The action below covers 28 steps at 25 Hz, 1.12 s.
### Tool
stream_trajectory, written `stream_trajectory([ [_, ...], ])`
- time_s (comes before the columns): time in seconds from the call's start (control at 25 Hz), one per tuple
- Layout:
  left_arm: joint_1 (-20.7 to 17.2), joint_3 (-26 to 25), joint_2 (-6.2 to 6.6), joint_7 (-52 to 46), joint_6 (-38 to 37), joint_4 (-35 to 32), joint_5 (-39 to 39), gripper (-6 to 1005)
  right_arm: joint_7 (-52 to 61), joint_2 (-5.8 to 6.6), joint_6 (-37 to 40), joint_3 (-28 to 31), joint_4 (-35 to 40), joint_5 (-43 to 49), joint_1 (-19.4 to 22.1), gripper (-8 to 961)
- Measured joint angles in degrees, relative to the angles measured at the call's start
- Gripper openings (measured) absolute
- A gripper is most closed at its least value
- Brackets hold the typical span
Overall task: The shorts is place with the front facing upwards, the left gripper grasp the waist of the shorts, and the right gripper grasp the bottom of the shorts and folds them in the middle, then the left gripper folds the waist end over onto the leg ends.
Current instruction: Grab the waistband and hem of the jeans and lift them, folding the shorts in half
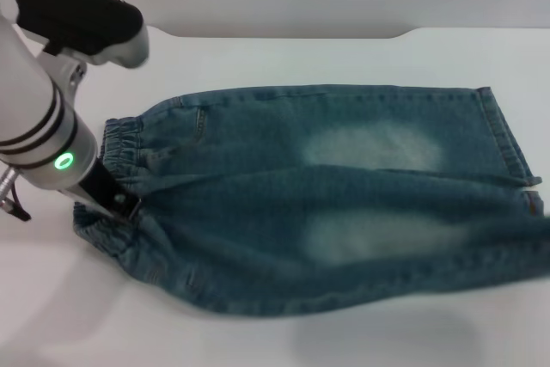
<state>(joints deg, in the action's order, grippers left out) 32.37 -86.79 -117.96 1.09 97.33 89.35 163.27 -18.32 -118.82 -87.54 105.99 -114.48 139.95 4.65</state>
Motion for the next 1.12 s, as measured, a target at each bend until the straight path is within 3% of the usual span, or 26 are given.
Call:
stream_trajectory([
  [0.4,-4.0,-3.9,0.02,1.6,-7.6,3.2,0.1,64,-6.1,-0.25,7.7,7.9,-1.6,-8.4,1.9,8],
  [0.6,-4.8,-4.5,0.02,2.4,-12.7,3.3,0.0,64,-11.5,-0.35,16.4,8.5,-0.5,-9.7,3.4,9],
  [1.12,-5.7,-3.8,-0.05,4.3,-29.4,-2.6,-3.7,64,-24.5,-0.37,39.2,3.6,16.4,-17.5,3.2,8],
])
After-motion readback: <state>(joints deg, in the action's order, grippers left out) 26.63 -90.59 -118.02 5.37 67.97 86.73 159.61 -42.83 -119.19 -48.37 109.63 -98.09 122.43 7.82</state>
